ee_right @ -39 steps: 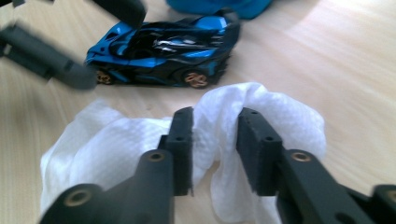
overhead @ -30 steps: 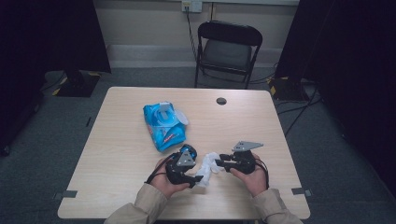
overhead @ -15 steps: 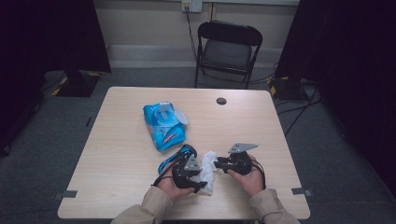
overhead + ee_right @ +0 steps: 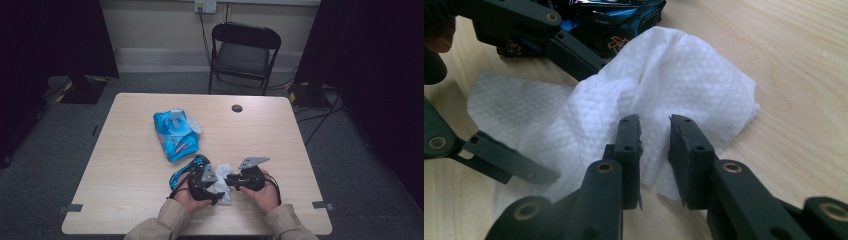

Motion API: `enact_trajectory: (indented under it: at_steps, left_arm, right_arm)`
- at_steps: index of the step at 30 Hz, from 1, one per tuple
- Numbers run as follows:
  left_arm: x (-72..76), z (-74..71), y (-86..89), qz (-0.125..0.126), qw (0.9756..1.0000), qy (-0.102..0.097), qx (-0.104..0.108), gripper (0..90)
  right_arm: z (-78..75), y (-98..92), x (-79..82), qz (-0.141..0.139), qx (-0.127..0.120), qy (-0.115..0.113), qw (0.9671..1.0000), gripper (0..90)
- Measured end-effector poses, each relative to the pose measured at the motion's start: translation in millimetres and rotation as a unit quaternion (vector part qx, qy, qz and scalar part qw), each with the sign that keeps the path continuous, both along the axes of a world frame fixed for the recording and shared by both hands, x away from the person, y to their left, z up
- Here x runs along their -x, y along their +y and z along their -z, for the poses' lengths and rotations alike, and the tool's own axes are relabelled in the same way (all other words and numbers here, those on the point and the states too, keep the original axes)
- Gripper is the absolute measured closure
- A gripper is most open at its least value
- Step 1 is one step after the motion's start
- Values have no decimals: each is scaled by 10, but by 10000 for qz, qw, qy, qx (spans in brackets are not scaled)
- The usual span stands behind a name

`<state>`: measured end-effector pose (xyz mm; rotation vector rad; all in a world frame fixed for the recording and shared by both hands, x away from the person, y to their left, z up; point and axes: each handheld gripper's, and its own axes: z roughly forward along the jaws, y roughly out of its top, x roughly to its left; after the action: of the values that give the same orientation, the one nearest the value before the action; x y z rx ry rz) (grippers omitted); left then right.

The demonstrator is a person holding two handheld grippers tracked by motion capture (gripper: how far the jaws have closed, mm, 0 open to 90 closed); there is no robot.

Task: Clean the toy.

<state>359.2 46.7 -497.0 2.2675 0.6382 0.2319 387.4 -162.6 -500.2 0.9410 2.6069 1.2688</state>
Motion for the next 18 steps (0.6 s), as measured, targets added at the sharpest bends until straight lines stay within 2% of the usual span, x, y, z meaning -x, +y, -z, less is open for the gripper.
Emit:
enact_trajectory:
  at_steps: [5, 8, 11, 13, 15, 16, 18]
  left_arm:
    - [-21, 0, 8, 45, 10000, -10, 59, 411]
    - [-42, -14, 7, 127, 9999, 30, 61, 512]
    - [-57, -36, 1, 270, 9996, 98, 7, 650]
    - [-58, -54, 2, 369, 9992, 136, -71, 785]
    - [-57, -56, 7, 363, 9992, 154, -28, 844]
    - [-52, -80, 43, 292, 9993, 224, 60, 854]
    - [-35, -130, 104, 252, 9994, 210, 123, 860]
  right_arm:
    - [0, 27, 14, -114, -119, 109, 9998, 754]
    - [7, 44, 16, -144, -184, 170, 9996, 756]
    - [11, 49, 13, -165, -240, 219, 9993, 756]
    - [9, 50, 15, -194, -226, 233, 9993, 751]
    - [9, 46, 15, -184, -231, 231, 9993, 732]
    - [-4, 23, 10, -134, -293, 224, 9992, 671]
    - [-30, 4, 5, -77, -331, 189, 9992, 622]
